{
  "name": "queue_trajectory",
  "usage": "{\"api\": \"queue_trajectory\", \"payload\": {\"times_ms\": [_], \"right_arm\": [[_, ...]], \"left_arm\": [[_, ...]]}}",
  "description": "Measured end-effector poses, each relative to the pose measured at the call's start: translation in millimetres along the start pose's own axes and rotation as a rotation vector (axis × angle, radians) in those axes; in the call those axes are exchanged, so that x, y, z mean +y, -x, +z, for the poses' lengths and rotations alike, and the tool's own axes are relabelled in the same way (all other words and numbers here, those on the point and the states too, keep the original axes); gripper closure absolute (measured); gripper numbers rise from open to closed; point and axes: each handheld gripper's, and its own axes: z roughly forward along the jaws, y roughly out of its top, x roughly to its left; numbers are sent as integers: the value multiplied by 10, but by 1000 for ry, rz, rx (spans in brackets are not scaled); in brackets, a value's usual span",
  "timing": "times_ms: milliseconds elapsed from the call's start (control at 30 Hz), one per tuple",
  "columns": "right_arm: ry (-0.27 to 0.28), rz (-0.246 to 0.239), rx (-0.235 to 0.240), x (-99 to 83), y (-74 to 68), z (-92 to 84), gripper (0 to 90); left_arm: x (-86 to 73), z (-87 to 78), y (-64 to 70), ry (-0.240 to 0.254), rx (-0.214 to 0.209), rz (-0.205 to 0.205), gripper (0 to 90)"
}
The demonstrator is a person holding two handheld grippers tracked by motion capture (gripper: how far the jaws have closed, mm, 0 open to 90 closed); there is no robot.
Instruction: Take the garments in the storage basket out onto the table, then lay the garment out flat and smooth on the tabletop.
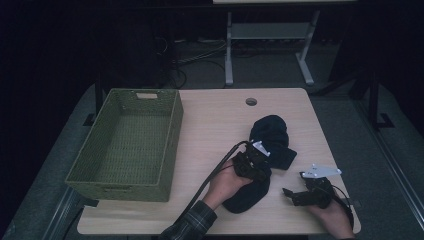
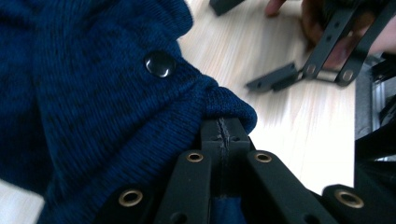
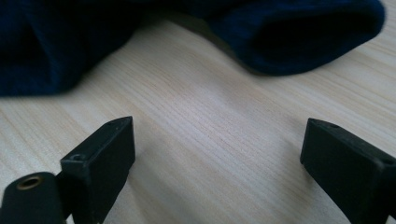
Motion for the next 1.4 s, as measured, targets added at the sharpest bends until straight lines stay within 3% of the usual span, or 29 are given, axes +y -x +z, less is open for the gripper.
{"api": "queue_trajectory", "payload": {"times_ms": [133,300,433,533,567,700,933,1100,1233,1400], "right_arm": [[0,3,1,0,-2,0,98],[0,1,0,0,0,0,98],[1,1,-1,-1,-1,1,98],[-1,0,-2,0,-1,-2,99],[1,0,-3,-1,-1,0,98],[-1,0,0,0,0,-1,99],[-2,-1,-2,0,0,0,98],[-3,1,-3,-6,-3,-10,103],[-12,23,-7,35,31,-74,157],[47,66,-21,235,90,-245,228]], "left_arm": [[46,-30,47,19,-9,11,899],[-48,-302,75,44,19,9,866],[-206,-588,87,45,95,9,837],[-312,-671,70,32,131,0,818],[-442,-720,42,25,147,-17,803],[-620,-732,9,10,158,-41,776],[-873,-607,-28,-23,179,-55,759],[-967,-529,-26,-31,188,-52,759],[-1017,-491,-33,-34,185,-50,760],[-1063,-448,-17,-37,206,-50,785]]}}
